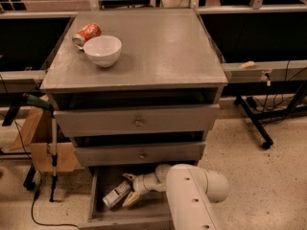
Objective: Pick blue plastic bottle from bottom drawer and place on counter
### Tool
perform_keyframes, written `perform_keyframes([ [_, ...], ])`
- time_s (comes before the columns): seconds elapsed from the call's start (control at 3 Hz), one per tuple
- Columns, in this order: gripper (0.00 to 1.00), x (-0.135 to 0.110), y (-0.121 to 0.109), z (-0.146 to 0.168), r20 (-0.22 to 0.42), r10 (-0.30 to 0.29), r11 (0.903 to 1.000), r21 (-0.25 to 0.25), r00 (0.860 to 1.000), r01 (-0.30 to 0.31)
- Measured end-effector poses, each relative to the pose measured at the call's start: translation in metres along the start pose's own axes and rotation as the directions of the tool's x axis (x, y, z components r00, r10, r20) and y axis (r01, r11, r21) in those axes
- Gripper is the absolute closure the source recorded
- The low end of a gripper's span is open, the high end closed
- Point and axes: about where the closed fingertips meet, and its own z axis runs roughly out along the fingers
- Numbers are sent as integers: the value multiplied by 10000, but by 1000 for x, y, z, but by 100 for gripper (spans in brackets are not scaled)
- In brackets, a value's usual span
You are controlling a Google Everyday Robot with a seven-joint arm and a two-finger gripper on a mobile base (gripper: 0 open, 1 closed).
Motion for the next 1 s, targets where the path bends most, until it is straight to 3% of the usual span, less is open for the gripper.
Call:
perform_keyframes([
  [0.33,32,3,1,-1,129,5,10000,82,9999,-6],
  [0.67,42,5,1,-1,205,27,9999,141,9998,-29],
  [1.0,42,5,2,2,237,56,9996,288,9997,-62],
])
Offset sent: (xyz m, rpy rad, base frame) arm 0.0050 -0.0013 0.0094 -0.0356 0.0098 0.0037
